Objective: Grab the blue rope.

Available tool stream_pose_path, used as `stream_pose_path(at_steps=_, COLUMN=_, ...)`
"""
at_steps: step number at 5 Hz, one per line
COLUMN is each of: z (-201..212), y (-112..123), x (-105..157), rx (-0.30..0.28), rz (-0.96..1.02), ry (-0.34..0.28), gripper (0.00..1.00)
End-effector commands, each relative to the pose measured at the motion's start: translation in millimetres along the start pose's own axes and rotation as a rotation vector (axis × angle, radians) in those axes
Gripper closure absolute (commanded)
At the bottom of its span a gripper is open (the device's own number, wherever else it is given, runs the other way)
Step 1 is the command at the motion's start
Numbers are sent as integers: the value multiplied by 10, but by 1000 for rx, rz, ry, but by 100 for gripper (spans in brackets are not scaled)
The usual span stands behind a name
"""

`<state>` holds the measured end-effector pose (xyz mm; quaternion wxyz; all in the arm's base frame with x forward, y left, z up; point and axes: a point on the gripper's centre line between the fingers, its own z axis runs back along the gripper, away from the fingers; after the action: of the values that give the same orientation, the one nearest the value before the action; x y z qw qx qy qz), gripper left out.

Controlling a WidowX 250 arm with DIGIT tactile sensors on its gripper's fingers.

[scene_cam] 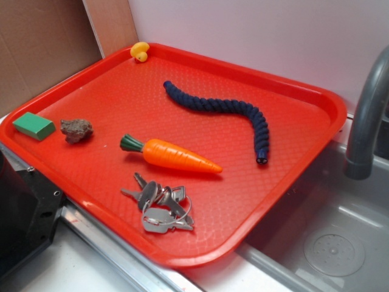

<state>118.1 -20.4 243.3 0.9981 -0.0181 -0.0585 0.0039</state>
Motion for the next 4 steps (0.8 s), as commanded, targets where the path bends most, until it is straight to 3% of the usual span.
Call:
stream_pose_path(at_steps=1, z=0, y=0, x=0, rx=0, rz=0, ry=0, gripper=0)
stream_pose_path(at_steps=2, z=-482, y=21, x=389, rx=39, rz=-230, ry=-26, gripper=0)
stream_pose_path(at_steps=4, z=-1107, y=-360, x=1290, rx=4, rz=-632, ry=-123, gripper=0)
